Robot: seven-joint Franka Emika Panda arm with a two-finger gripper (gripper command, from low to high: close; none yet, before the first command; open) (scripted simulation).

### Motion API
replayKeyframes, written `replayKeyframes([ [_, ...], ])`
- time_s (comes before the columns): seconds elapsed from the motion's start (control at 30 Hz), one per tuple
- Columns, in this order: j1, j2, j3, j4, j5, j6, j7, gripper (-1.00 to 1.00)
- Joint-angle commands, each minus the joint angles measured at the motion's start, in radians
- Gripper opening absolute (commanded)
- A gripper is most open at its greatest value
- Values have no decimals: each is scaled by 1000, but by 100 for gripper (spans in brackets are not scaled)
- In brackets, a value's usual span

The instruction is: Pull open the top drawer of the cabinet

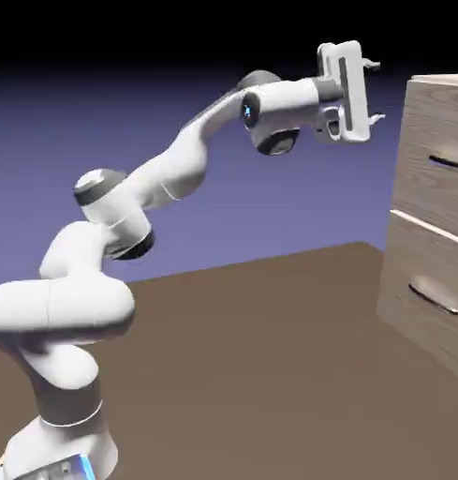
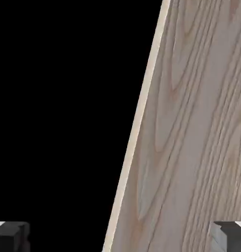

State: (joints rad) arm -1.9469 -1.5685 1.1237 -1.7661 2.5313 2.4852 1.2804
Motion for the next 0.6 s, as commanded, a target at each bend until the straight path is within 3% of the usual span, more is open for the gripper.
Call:
replayKeyframes([
  [0.0,-34,-17,19,18,44,-9,9,0],
  [0.17,-188,-96,108,100,243,-53,52,0],
  [0.47,-343,-68,106,363,230,52,100,0],
  [0.5,-343,-68,106,363,230,52,100,-100],
  [0.57,-322,-72,106,327,233,37,93,-100],
])
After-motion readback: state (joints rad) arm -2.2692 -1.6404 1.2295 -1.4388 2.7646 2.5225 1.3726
